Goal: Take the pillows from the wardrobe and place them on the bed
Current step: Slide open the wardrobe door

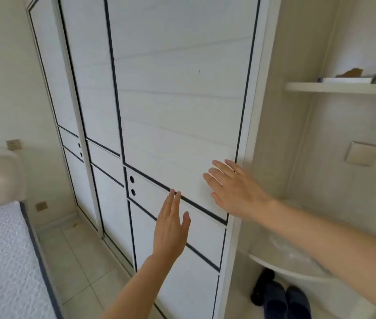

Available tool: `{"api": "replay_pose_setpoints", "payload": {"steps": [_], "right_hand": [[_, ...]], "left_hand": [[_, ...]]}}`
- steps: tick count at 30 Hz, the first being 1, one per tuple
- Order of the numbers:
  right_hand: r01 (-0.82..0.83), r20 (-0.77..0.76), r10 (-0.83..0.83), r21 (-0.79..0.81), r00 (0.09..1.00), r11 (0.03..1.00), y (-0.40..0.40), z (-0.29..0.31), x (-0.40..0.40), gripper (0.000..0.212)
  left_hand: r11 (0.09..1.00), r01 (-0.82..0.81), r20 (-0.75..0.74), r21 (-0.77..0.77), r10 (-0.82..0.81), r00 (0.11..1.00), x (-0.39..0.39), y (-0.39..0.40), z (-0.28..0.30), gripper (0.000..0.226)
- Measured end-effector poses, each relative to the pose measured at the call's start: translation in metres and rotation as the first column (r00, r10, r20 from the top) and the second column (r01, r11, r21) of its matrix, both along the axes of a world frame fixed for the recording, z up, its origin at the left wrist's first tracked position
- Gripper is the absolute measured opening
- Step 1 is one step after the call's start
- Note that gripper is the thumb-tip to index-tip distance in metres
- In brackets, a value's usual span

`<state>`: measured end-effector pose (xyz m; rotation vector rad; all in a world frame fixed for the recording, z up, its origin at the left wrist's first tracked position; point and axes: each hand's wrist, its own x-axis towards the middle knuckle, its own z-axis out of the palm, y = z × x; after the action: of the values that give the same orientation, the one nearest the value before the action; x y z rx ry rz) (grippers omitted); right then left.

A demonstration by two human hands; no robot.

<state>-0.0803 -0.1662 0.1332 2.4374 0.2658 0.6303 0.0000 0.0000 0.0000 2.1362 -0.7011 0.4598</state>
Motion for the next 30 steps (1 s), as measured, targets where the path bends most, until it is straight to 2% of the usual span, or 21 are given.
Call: {"api": "replay_pose_setpoints", "payload": {"steps": [2,6,10,13,17,23,30], "right_hand": [[0.035,0.016,-0.034,-0.058,0.999,0.998,-0.008,0.012,0.019,0.054],[0.098,0.049,-0.09,-0.205,0.995,0.974,-0.029,0.03,0.051,0.062],[0.2,0.093,-0.179,-0.365,0.98,0.909,-0.04,0.032,0.064,0.067],[0.279,0.117,-0.254,-0.422,0.96,0.863,-0.041,0.026,0.071,0.071],[0.375,0.164,-0.339,-0.48,0.926,0.793,-0.043,0.021,0.078,0.08],[0.432,0.189,-0.394,-0.51,0.9,0.744,-0.04,0.019,0.086,0.08],[0.446,0.224,-0.387,-0.512,0.895,0.734,-0.039,0.018,0.094,0.083]], "left_hand": [[0.997,-0.017,-0.023,-0.077,0.015,1.0,0.015,-0.019,0.007,0.06],[0.993,-0.028,-0.073,-0.113,0.02,0.997,0.036,-0.061,0.021,0.063],[0.986,0.014,-0.103,-0.166,-0.031,0.994,0.05,-0.101,0.029,0.065],[0.984,0.025,-0.131,-0.179,-0.049,0.99,0.055,-0.121,0.026,0.065],[0.961,0.008,-0.219,-0.275,-0.07,0.973,0.06,-0.14,0.019,0.063],[0.948,-0.014,-0.119,-0.318,-0.025,0.993,0.071,-0.157,0.01,0.055],[0.949,-0.018,-0.132,-0.314,-0.025,0.991,0.083,-0.158,0.005,0.055]]}}
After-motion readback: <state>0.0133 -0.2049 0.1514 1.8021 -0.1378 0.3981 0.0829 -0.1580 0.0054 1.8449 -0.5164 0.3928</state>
